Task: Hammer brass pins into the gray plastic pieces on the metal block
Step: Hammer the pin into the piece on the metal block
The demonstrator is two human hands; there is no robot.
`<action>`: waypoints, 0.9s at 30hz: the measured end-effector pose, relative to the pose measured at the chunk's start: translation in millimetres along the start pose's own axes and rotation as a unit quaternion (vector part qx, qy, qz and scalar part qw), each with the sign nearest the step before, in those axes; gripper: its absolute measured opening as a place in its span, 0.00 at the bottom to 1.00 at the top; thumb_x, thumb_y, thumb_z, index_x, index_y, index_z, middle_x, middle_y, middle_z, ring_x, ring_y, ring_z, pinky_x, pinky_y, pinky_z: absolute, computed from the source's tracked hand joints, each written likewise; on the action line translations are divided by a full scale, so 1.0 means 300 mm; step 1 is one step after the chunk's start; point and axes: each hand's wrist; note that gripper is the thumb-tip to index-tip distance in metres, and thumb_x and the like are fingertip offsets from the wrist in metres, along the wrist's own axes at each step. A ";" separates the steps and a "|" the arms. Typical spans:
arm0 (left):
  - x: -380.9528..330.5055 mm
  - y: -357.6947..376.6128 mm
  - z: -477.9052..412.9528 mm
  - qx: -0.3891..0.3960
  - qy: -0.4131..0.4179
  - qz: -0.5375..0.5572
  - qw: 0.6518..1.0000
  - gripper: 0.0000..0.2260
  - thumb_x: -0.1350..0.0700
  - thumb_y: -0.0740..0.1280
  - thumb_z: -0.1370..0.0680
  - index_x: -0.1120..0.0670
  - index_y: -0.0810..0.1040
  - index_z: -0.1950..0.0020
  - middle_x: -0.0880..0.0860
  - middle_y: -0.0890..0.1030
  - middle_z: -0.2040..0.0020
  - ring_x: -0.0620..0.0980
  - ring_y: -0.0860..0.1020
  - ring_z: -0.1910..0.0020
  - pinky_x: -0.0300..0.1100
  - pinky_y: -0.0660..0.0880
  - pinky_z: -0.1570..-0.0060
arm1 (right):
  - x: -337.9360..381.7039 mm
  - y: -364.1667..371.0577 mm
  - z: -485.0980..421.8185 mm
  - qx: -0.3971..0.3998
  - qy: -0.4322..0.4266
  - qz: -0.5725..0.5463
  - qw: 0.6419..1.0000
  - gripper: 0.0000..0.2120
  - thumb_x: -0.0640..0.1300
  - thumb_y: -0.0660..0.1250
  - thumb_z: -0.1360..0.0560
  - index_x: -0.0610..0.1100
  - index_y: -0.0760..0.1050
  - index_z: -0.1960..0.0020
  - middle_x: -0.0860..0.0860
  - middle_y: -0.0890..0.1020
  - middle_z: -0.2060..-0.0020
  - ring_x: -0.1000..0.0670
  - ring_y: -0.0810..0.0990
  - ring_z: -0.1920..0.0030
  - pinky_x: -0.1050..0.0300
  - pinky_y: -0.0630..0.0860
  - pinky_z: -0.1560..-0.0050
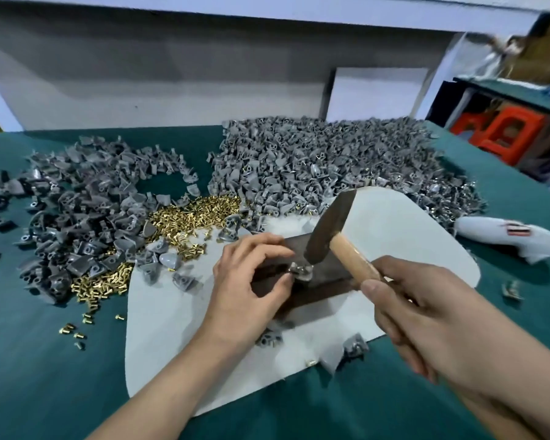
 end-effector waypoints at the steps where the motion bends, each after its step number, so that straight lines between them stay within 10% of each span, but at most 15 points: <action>1: -0.003 0.003 -0.003 -0.001 0.004 -0.012 1.000 0.06 0.55 0.72 0.26 0.45 0.81 0.51 0.36 0.75 0.42 0.43 0.67 0.35 0.56 0.64 0.33 | 0.000 0.001 0.005 -0.005 -0.002 0.002 1.000 0.14 0.49 0.58 0.24 0.40 0.65 0.63 0.49 0.71 0.79 0.49 0.68 0.83 0.60 0.66 0.82; 7: -0.003 0.003 -0.001 -0.018 0.000 -0.013 1.000 0.05 0.55 0.72 0.28 0.47 0.79 0.60 0.36 0.76 0.43 0.42 0.68 0.36 0.56 0.64 0.34 | 0.010 -0.028 0.012 -0.047 -0.060 0.060 0.995 0.10 0.51 0.58 0.23 0.45 0.70 0.57 0.48 0.73 0.77 0.52 0.68 0.80 0.61 0.63 0.81; 11: -0.001 0.005 -0.002 -0.022 -0.012 0.004 1.000 0.06 0.56 0.73 0.28 0.47 0.79 0.63 0.35 0.75 0.43 0.44 0.68 0.35 0.55 0.64 0.34 | 0.029 -0.014 0.016 -0.070 -0.121 0.121 0.983 0.22 0.61 0.49 0.26 0.75 0.53 0.33 0.50 0.71 0.77 0.54 0.71 0.77 0.70 0.63 0.79; 24: 0.007 0.006 -0.002 -0.039 0.002 0.018 0.999 0.05 0.52 0.74 0.30 0.46 0.81 0.64 0.36 0.75 0.44 0.47 0.69 0.36 0.57 0.65 0.35 | 0.041 0.022 0.008 -0.022 -0.153 0.156 0.976 0.23 0.57 0.50 0.22 0.71 0.52 0.29 0.69 0.74 0.68 0.65 0.73 0.64 0.75 0.66 0.70; 27: 0.009 0.008 -0.002 -0.041 -0.008 0.013 0.999 0.07 0.56 0.75 0.29 0.46 0.81 0.64 0.36 0.75 0.44 0.47 0.69 0.36 0.57 0.65 0.35 | 0.052 0.027 0.011 0.006 -0.131 0.158 0.979 0.24 0.54 0.52 0.21 0.69 0.51 0.29 0.58 0.76 0.70 0.58 0.73 0.65 0.70 0.69 0.67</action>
Point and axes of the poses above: each hand's wrist, its own z-axis away from the middle knuckle, its own y-axis out of the palm, x = y × z
